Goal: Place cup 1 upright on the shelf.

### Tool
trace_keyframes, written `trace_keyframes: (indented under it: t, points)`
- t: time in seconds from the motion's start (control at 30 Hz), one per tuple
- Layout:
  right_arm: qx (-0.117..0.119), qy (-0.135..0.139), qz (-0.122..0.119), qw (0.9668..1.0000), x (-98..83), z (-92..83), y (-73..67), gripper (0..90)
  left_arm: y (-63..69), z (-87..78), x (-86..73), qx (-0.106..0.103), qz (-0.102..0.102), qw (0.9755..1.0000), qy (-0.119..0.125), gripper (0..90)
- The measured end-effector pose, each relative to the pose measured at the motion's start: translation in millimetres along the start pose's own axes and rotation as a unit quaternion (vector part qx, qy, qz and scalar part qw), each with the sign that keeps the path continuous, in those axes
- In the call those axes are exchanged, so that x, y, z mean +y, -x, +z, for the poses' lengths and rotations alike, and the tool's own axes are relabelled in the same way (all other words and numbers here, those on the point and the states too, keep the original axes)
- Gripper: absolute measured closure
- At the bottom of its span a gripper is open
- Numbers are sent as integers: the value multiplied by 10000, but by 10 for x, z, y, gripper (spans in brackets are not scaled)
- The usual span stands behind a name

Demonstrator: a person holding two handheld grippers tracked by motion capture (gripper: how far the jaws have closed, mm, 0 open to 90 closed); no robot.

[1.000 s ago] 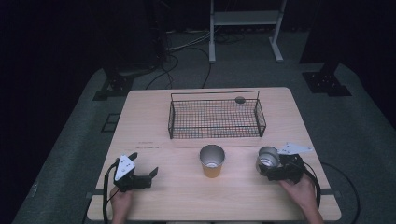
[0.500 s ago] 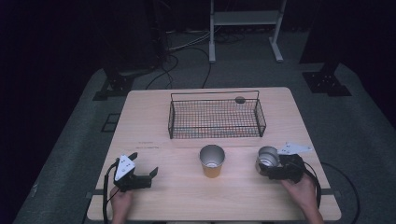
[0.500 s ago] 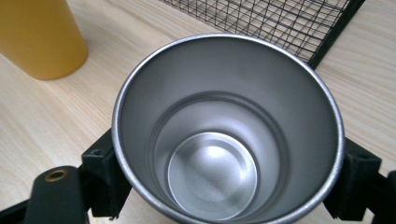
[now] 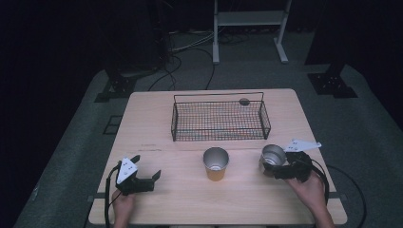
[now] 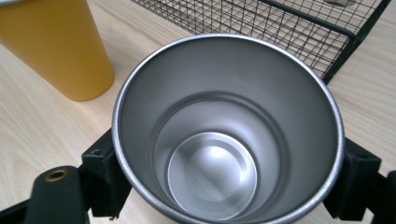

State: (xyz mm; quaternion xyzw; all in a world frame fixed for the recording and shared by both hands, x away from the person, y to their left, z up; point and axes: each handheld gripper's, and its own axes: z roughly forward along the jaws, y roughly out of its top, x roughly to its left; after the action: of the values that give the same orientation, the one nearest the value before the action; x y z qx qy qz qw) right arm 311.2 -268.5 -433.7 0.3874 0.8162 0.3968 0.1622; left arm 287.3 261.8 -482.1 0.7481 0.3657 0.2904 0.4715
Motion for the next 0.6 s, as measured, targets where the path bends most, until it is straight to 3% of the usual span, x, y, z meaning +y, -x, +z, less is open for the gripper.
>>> trace_keyframes:
  t: [0.6]
  points:
    - [222,-48,-54,9997,211,-54,36,177,1,0,-1,-5,12,10000,5,0]
